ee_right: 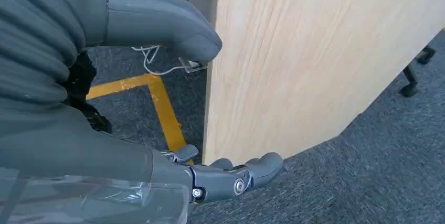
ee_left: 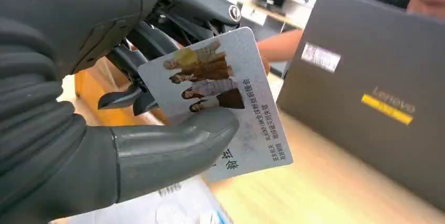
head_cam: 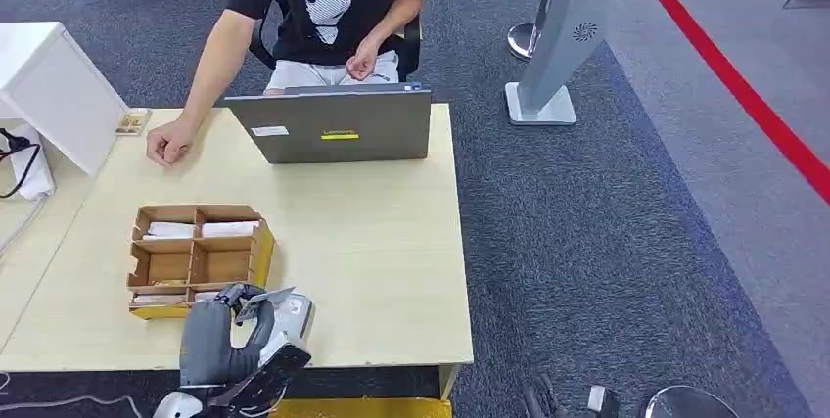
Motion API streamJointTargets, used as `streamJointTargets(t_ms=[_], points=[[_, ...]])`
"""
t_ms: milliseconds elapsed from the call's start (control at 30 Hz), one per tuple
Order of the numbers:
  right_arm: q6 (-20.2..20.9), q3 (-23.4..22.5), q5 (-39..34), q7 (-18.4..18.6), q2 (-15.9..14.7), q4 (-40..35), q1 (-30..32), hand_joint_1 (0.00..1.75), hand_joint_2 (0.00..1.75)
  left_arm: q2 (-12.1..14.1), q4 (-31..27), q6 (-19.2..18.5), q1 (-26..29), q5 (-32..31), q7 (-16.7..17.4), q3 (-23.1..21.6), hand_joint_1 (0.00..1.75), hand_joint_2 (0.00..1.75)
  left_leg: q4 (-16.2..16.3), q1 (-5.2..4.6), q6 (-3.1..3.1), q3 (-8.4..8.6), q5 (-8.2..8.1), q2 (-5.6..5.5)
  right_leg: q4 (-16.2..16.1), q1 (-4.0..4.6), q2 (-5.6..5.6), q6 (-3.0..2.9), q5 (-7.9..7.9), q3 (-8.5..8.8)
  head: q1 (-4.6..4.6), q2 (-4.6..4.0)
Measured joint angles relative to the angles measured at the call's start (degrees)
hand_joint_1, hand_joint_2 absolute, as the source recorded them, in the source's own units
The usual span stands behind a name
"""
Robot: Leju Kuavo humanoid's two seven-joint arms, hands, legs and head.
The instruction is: Pass the card to the sensor for recognition and then transmit it.
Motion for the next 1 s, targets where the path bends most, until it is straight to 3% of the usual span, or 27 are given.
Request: streamJointTargets(t_ms=[667,1000], points=[[0.15,-0.94,1.09,0.22,-0.07,-0.13,-0.19,0.0,1.75,-0.39,5.95,-0.5,-1.27,-0.2,0.44,0.5,1.75,1.75,0.0,0.0,0.0,-0.01,0.0,0.0,0.0,0.0,-0.01,0.0,-0.01,0.0,0.0,0.0],[0.74,-2.03,0.98,-0.24,-0.24,-0.15,-0.07,0.0,1.75,-0.59,7.72,0.55,-0.37,-3.63,2.08,4.99,1.75,1.75,-0.01,0.01,0.0,-0.01,-0.01,0.0,0.0,0.01,-0.01,-0.01,-0.02,-0.01,-0.02,0.0]])
